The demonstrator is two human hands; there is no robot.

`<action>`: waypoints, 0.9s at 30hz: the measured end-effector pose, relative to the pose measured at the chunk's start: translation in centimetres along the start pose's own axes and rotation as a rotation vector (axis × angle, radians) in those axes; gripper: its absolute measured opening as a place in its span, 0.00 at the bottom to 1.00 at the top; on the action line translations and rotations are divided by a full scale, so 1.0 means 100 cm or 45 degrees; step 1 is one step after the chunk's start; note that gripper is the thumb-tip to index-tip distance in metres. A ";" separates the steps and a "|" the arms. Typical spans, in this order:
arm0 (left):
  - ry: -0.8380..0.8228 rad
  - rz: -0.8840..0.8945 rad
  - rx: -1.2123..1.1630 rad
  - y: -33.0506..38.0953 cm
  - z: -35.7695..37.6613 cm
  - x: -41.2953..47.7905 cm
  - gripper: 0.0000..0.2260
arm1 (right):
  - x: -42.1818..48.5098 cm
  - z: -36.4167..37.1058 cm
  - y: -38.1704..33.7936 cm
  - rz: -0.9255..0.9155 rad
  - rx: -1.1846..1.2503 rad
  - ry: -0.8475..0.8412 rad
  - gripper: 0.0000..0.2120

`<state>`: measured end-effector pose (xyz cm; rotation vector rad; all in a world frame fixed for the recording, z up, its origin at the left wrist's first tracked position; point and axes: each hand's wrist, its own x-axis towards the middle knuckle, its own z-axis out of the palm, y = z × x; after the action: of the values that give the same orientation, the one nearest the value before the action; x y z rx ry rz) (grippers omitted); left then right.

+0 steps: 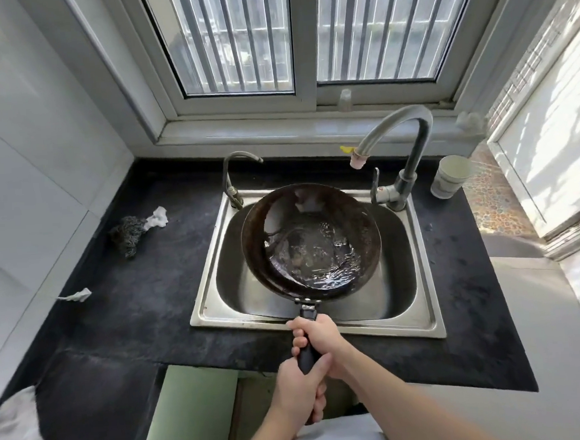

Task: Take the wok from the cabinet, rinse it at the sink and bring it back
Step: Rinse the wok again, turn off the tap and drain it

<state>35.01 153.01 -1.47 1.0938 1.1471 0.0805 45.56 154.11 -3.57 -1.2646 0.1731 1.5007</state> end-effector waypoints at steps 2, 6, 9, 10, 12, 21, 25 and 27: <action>0.022 0.020 0.003 0.000 -0.002 -0.001 0.20 | -0.002 0.003 -0.001 -0.002 -0.029 -0.032 0.13; 0.035 0.031 -0.016 -0.008 -0.004 -0.007 0.21 | -0.007 0.003 0.006 -0.008 -0.058 -0.072 0.16; 0.039 -0.007 -0.034 -0.016 -0.004 -0.014 0.20 | -0.010 0.001 0.018 -0.005 -0.023 -0.045 0.15; 0.039 -0.022 -0.038 -0.020 -0.004 -0.017 0.19 | -0.011 0.000 0.023 -0.005 -0.006 -0.032 0.15; 0.031 -0.045 -0.033 -0.026 -0.004 -0.021 0.18 | -0.015 -0.003 0.031 -0.002 0.025 -0.016 0.15; -0.039 0.057 0.040 -0.038 -0.020 -0.037 0.15 | -0.024 0.006 0.050 -0.046 0.065 0.008 0.19; -0.004 0.128 0.129 -0.043 -0.030 -0.040 0.17 | -0.028 0.017 0.054 -0.056 0.032 -0.019 0.20; 0.025 0.159 0.175 -0.047 -0.034 -0.042 0.17 | -0.029 0.020 0.056 -0.042 -0.010 -0.020 0.20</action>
<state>28.29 150.49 -1.92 1.2894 1.1137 0.1115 39.45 151.55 -3.26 -1.2560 0.1349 1.4839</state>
